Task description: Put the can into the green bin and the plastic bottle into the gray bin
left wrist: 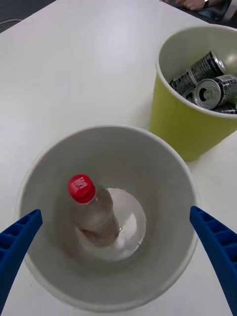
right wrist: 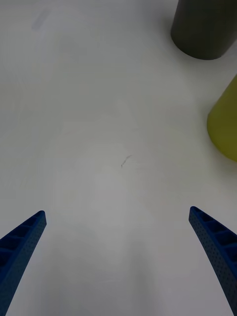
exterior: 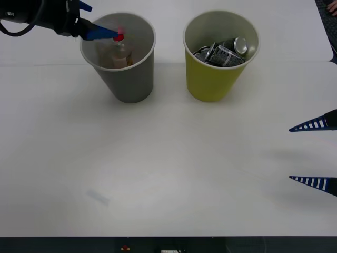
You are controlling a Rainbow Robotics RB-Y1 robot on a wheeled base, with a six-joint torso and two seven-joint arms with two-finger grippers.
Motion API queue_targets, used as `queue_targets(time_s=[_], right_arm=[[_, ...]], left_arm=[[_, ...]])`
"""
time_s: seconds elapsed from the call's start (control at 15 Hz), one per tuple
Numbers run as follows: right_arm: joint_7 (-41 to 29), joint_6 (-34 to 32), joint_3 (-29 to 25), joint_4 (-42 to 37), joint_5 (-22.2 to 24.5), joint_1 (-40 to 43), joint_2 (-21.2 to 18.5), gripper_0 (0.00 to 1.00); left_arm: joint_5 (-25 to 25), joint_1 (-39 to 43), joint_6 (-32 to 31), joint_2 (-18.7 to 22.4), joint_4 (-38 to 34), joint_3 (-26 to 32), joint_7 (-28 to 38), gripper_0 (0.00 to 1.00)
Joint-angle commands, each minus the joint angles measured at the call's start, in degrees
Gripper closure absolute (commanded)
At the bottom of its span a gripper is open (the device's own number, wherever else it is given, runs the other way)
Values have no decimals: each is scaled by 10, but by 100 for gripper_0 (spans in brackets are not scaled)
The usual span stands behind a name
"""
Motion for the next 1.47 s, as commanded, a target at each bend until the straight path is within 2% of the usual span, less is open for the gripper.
queue_targets(time_s=[0.07,0.53,0.93,1.27,1.47], right_arm=[[0,0,0,0,0,0,0,0],[0,0,0,0,0,0,0,0],[0,0,0,0,0,0,0,0],[0,0,0,0,0,0,0,0],[0,0,0,0,0,0,0,0]], left_arm=[[75,72,0,33,-22,57,-81,0],[185,291,1,76,-114,212,-223,0],[310,493,0,108,-160,305,-364,0],[330,606,0,127,-190,347,-471,0],[346,659,0,146,-191,352,-536,0]])
